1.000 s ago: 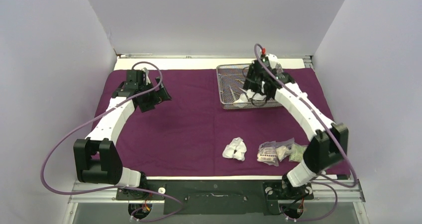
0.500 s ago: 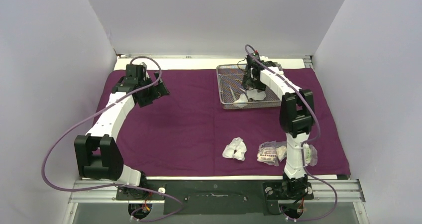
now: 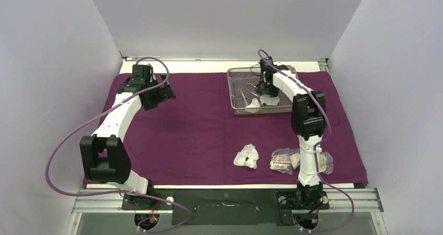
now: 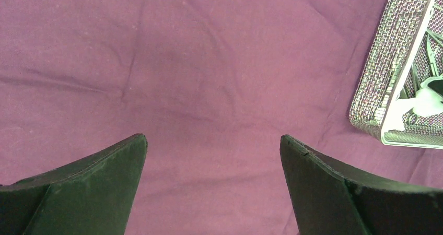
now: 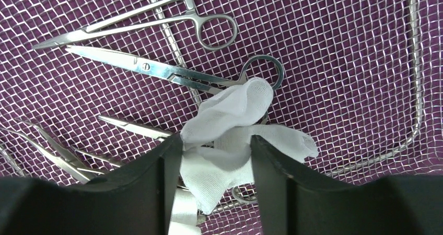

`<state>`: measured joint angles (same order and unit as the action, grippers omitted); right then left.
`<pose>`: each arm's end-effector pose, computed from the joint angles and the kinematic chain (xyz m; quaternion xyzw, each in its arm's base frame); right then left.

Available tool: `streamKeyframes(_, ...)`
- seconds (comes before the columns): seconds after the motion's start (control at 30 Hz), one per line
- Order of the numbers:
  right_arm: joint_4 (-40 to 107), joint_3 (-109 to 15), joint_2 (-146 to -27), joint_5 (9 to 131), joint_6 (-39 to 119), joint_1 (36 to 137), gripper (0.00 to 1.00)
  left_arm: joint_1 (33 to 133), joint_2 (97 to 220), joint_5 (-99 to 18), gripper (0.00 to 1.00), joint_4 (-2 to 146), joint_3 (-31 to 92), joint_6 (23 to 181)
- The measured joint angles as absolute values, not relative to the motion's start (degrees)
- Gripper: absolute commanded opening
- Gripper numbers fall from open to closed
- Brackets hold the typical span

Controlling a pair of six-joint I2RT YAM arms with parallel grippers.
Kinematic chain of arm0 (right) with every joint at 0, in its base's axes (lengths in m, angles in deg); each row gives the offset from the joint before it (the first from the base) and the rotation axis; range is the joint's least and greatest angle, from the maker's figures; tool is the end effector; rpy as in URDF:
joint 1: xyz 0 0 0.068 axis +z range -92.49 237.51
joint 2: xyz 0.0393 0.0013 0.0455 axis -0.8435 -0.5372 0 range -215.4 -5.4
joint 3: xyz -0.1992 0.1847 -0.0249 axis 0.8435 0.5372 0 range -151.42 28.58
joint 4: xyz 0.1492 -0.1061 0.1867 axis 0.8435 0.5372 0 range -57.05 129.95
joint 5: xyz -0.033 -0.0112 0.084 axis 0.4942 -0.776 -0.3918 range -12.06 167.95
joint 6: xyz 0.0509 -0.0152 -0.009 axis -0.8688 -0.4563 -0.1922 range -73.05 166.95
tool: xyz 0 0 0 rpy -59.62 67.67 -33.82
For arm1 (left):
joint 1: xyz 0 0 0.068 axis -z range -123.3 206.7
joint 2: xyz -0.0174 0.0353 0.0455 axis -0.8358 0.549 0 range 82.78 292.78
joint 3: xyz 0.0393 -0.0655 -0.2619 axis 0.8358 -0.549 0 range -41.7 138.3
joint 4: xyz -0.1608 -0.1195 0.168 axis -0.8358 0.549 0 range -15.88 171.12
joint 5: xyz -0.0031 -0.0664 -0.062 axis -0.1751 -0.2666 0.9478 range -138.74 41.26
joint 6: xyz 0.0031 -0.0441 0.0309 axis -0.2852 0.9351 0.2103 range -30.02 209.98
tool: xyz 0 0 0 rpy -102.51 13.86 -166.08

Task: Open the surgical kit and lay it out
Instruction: Pick up the medical item from the container, then place the medical item in the surgical kit.

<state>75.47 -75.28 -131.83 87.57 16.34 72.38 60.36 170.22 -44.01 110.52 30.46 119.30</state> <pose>0.4577 0.1154 0.1884 0.1512 0.9614 0.0076 0.2299 0.3274 -0.0239 0.2846 -0.1963 0.9233 -0.1305 0.3034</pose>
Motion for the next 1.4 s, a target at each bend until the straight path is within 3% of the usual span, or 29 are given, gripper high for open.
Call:
streamKeyframes(0.3,74.6,-75.3,-131.8,86.8,17.8,71.6,0.06,60.3,170.8,-44.0,0.96,110.6,30.5,119.3)
streamKeyframes(0.63,75.1,-75.5,-130.2,84.9,18.3,71.1,0.05,60.3,170.8,-44.0,0.96,110.8,30.5,119.3)
streamKeyframes(0.9,76.6,-74.2,-116.1,79.1,18.8,71.1,0.05,60.3,170.8,-42.9,0.96,110.8,30.5,119.3)
streamKeyframes(1.13,75.0,-61.0,-98.2,70.3,20.0,74.5,0.05,60.3,170.0,-41.0,0.96,110.2,29.5,119.8)
streamKeyframes(1.4,73.1,-39.1,-88.7,63.9,18.1,94.0,0.05,60.3,168.5,-39.4,0.96,109.4,25.0,121.1)
